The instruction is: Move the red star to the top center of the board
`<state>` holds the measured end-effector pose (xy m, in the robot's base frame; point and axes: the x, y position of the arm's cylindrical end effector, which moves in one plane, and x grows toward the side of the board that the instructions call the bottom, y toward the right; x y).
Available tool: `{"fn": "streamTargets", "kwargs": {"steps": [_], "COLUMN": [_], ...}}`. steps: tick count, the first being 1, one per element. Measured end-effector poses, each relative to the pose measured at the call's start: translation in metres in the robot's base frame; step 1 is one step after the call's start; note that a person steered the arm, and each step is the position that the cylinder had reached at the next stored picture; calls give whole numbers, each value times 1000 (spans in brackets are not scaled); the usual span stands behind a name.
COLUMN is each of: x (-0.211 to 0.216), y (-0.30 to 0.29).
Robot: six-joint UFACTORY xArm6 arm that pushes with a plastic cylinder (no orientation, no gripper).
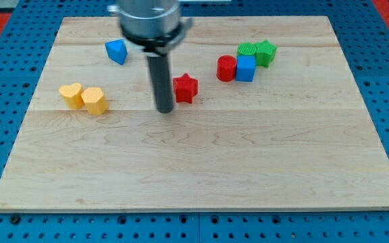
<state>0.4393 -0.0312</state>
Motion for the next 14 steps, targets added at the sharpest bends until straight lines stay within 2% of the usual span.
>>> {"fn": "streamTargets", "kwargs": {"steps": [1, 2, 4, 7, 8, 9, 10, 11, 12, 13, 14], "x": [-17, -68, -41, -185, -140, -163, -201, -210, -212, -156, -66], "y": [34, 30, 4, 8, -47, -66, -63, -45, -15, -34, -27]}}
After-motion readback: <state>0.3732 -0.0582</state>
